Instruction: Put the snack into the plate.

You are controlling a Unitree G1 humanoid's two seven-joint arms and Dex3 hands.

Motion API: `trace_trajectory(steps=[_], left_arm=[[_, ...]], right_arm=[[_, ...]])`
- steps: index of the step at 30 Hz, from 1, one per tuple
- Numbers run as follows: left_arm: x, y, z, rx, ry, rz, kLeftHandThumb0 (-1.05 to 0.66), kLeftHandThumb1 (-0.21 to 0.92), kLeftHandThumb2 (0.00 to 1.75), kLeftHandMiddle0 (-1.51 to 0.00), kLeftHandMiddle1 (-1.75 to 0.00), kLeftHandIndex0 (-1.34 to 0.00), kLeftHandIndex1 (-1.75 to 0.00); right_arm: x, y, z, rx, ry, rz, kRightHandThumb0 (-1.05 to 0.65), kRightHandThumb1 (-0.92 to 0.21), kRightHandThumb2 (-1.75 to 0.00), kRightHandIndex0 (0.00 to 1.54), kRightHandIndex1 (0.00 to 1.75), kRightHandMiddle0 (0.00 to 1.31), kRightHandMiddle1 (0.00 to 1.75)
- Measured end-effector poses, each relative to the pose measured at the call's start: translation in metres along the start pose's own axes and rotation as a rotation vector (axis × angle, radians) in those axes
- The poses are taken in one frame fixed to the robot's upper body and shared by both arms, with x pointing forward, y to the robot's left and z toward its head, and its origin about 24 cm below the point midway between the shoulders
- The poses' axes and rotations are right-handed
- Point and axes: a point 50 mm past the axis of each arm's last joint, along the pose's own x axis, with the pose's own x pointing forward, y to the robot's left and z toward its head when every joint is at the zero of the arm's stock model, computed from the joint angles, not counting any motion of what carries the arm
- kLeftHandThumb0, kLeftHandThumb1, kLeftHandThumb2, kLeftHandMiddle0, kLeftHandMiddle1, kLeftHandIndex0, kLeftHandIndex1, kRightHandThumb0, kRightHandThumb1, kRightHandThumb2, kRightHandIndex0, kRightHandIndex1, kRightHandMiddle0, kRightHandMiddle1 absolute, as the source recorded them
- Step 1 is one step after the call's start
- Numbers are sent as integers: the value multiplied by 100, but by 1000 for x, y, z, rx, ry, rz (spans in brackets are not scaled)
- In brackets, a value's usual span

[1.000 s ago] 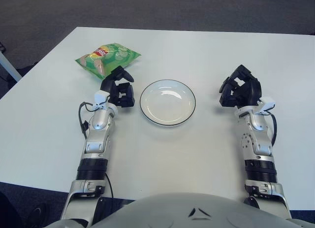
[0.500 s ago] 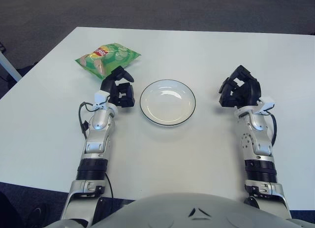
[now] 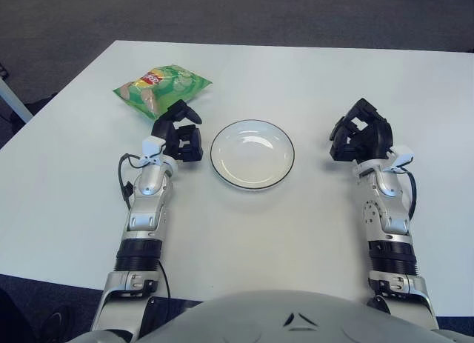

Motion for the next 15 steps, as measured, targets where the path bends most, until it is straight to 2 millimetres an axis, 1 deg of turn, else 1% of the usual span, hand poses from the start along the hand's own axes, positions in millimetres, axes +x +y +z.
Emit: trace_trajectory(steps=[8,15], left_arm=[[2,6,-1,31,25,66,-51,25,140,-134,-175,-67,-175],[5,11,0,57,38,117,-50,26,138,-133,-175,-66,-175]], right_arm=[[0,0,-1,4,10,-5,-1,9,-174,94,165,69,175],[0,0,-2,7,15,-6,-1,9,-175,95,164,70,175]])
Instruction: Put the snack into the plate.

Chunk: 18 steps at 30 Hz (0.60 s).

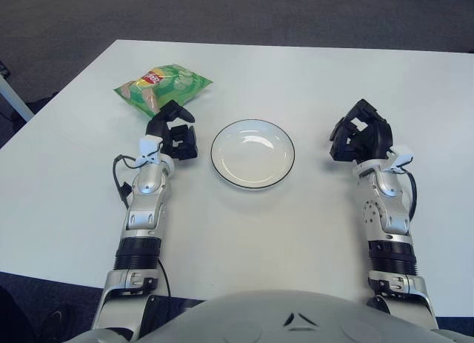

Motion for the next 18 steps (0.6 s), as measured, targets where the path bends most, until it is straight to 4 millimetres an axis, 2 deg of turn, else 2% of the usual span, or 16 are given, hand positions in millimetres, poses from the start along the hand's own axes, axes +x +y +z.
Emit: trace_trajectory(steps=[14,18], left_arm=[[8,13,7,-6,-2,19,-51,25,140,-129,-175,-67,-175],[14,17,15,-19,7,26,-51,24,141,-127,-175,-68,-175]], right_arm=[[0,2,1,13,9,-27,-1,11,-175,97,160,72,175],[0,3,1,22,6,-40,-1,11,-175,97,160,72,175]])
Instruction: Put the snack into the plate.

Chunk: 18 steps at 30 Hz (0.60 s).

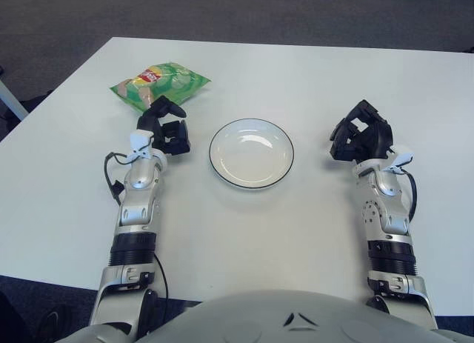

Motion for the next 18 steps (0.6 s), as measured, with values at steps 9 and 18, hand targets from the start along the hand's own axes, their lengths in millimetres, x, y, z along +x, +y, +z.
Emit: trace_trajectory(steps=[9,18], left_arm=[[22,1,40,42,-119,-27,-51,23,142,-126,-175,-68,-175],[48,12,78,182,-229,-45,-51,24,141,-124,-175,-68,-175]], right_arm=[[-2,3,0,15,0,-19,-1,11,-175,96,162,72,175],[-7,4,3,18,-15,-43,-1,10,-175,95,163,71,175]])
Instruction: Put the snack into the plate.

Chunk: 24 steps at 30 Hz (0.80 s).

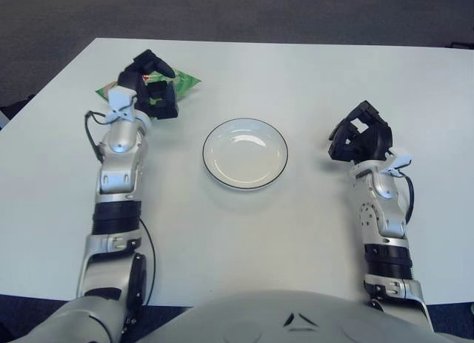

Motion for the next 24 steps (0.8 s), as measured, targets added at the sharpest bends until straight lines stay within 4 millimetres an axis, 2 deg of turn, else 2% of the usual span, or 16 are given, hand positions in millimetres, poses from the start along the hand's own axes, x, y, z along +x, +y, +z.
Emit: trace_trajectory(steps=[5,13,24], left_arm=[[15,6,12,94,-57,-22,-50,26,138,-122,-175,-66,-175],[42,24,18,350,-144,-64,-51,24,140,-126,-175,-68,-175],[53,9,32,533,-230,-160,-52,23,142,-128,-175,-69,-175]], right_arm=[[-2,0,1,0,-3,-10,-1,10,-175,94,164,71,175],[-3,-1,1,1,3,-26,-1,10,-175,94,164,71,175],[-5,-2,-3,-1,32,-36,-1,10,-175,94,165,70,175]])
